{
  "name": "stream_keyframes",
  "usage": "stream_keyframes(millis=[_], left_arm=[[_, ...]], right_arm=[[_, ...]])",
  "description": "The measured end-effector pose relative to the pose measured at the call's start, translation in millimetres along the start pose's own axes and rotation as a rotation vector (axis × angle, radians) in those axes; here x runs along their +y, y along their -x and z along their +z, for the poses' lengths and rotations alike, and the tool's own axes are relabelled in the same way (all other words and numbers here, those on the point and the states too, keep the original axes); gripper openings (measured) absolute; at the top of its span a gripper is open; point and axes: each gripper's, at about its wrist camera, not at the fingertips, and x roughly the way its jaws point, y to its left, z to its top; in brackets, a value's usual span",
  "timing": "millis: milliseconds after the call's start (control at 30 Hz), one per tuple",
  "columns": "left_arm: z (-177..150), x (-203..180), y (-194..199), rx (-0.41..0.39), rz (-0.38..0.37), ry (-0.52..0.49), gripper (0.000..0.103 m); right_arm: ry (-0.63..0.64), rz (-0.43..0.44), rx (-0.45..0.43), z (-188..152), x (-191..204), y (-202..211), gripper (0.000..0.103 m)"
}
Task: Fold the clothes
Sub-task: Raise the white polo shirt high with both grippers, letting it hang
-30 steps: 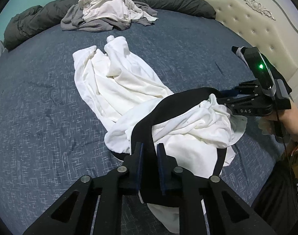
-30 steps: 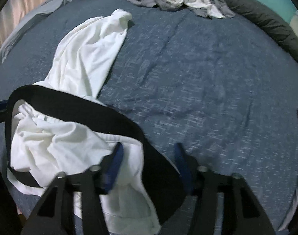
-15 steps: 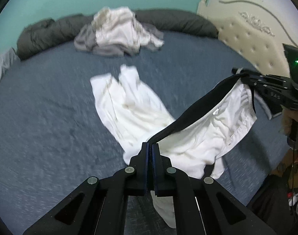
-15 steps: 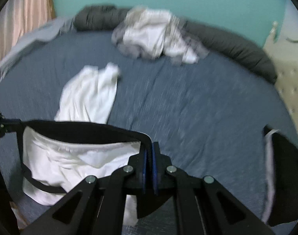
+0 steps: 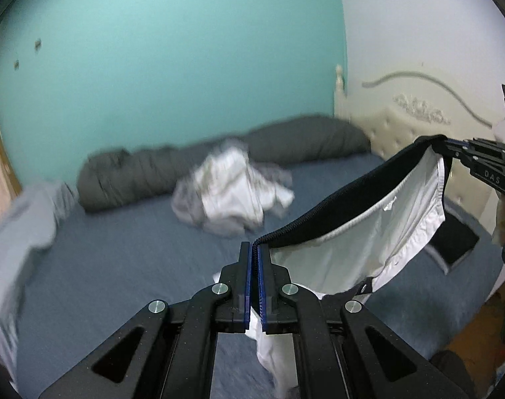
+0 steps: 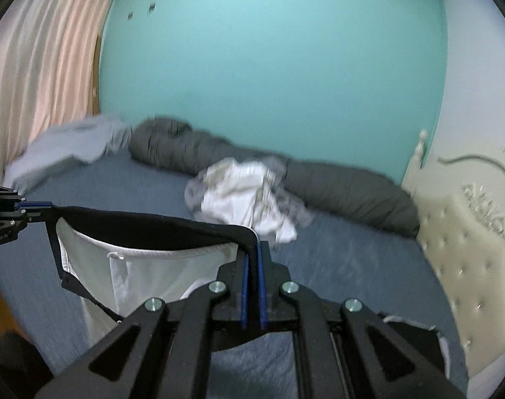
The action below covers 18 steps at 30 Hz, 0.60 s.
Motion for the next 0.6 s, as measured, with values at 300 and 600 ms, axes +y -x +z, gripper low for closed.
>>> stream_keyframes(millis=[300,600], left_arm=[[121.4,15.1,95.6,-0.177,0.075,-0.051,0.003],[183.4,15.0,162.1,-0.269,0.103,-0.081,0.003]], right_arm=[[0.016,-0.041,-0.169,114.6,-8.8,92.7,0.004],[0.033,-0.091,-0.288,193.1,-11.3,171.8,0.004]])
